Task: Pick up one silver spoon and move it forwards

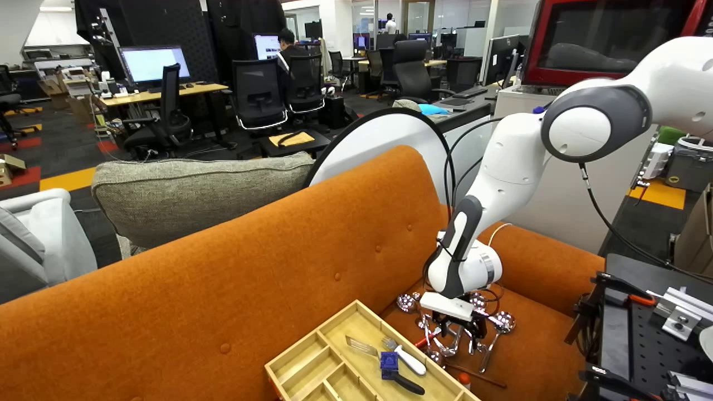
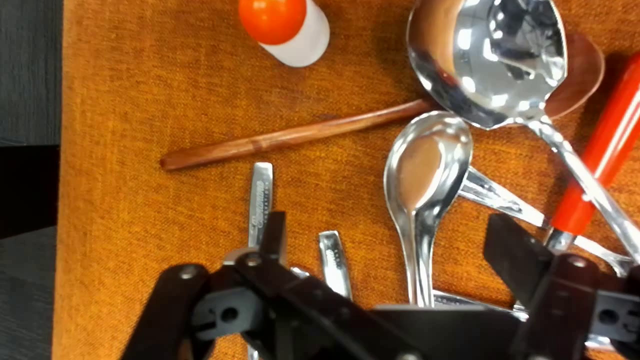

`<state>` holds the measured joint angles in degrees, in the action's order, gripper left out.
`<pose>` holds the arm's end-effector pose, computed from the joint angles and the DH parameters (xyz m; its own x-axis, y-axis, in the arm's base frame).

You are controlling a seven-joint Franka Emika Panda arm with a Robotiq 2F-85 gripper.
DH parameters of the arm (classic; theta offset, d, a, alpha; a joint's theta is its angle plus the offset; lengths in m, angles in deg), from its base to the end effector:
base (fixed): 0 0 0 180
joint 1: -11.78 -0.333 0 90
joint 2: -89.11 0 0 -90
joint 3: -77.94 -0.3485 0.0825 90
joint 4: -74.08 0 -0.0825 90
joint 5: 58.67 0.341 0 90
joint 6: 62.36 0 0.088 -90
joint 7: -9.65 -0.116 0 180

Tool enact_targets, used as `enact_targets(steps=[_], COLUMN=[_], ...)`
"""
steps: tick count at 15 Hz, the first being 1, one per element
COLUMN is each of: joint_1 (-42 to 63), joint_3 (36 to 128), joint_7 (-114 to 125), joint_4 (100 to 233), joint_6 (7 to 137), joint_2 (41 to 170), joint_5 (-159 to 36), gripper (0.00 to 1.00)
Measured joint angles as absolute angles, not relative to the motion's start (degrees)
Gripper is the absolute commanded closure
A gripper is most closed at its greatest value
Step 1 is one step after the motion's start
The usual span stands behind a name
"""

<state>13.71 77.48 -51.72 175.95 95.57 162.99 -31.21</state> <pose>0.5086 -0.0300 -0.1212 -0.0283 -0.9818 -0.1879 -0.9657 -0.0217 0.2586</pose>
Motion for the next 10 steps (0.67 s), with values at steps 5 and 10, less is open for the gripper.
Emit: enact_targets(steps=[5,10], joint_1=[13.2,13.2], joint_3=[78.3,78.5], joint_7=[-56.8,-59.9], joint_4=[170.2,167.0], joint_6=[95.2,94.6], joint_2=[168.6,171.1], joint_5=[-31.2,-31.2], gripper=[0.00,0.00])
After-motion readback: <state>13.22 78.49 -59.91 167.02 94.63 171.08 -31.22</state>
